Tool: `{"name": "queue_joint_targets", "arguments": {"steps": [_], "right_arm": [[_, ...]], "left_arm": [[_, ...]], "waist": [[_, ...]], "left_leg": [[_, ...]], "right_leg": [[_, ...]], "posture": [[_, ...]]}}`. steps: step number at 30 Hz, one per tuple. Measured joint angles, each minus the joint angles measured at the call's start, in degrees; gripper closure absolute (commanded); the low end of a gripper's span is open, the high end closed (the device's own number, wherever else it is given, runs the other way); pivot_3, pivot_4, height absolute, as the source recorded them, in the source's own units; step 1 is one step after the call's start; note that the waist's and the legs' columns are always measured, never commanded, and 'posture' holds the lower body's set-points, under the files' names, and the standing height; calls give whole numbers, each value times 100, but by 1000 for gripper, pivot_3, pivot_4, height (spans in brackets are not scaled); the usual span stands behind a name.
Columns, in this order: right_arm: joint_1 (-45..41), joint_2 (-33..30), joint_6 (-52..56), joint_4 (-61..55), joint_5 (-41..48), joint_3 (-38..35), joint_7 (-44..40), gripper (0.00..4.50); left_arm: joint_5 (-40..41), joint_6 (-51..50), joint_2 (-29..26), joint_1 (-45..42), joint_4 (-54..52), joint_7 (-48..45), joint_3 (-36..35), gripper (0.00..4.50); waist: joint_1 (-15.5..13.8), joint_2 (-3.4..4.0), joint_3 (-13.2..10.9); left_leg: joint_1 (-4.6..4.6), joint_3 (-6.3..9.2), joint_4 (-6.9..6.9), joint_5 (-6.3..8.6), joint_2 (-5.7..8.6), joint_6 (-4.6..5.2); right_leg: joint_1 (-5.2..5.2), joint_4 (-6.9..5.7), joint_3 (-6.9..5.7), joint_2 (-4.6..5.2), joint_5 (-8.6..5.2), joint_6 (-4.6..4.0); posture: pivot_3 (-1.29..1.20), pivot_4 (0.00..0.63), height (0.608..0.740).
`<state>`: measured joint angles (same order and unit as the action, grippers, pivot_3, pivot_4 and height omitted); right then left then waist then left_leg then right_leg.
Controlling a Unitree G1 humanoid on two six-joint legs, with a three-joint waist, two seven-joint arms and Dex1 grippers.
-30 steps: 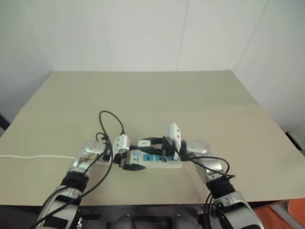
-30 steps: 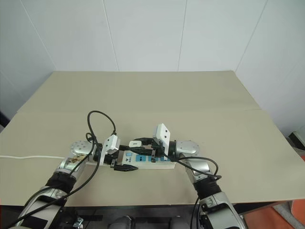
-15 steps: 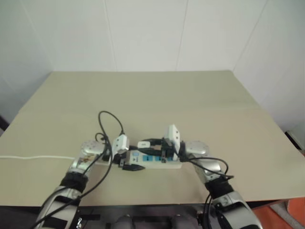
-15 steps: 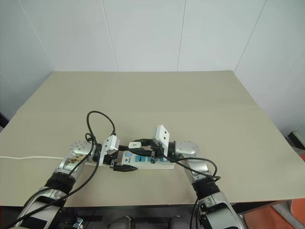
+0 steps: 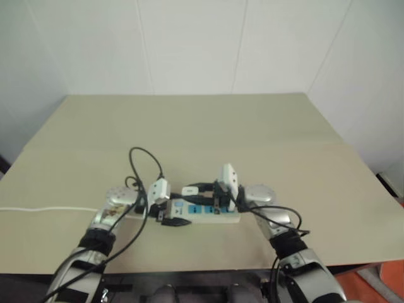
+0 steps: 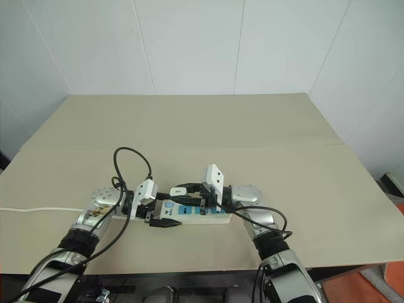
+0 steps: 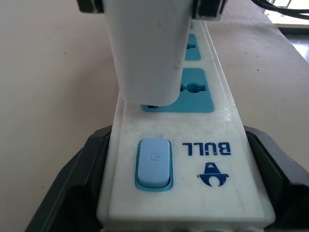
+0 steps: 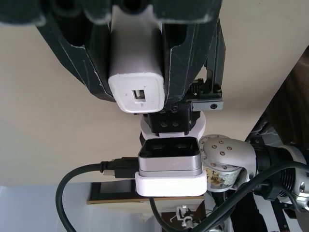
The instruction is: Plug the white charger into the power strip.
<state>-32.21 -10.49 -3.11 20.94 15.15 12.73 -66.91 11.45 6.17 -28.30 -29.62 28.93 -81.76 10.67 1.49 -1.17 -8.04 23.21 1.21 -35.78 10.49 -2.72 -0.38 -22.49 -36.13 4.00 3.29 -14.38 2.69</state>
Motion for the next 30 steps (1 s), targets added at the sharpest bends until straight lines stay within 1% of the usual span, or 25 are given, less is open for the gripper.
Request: {"name": "queue_joint_targets", "arguments": {"steps": [9,21,30], "right_arm": [[-2,3,-132,285,12,9,-178,3393],[-9,-12,-259,365,10,12,-226,3393],[-11,-227,-284,330,14,57,-416,3393]], "left_arm": [[7,4,-65,93,-117,-29,2,1176],[14,-2,-74,141,-194,20,2,1176],[17,-8,-69,166,-298,51,63,1176]], "waist": [[25,1,0],[41,0,0],[-6,0,0]], "left_leg": [[-1,0,0,0,0,0],[-2,1,0,0,0,0],[-2,1,0,0,0,0]], "right_leg": [[1,0,0,0,0,0],[3,0,0,0,0,0],[3,1,0,0,0,-1]], "posture": [[0,150,740],[0,150,740],[0,150,740]]}}
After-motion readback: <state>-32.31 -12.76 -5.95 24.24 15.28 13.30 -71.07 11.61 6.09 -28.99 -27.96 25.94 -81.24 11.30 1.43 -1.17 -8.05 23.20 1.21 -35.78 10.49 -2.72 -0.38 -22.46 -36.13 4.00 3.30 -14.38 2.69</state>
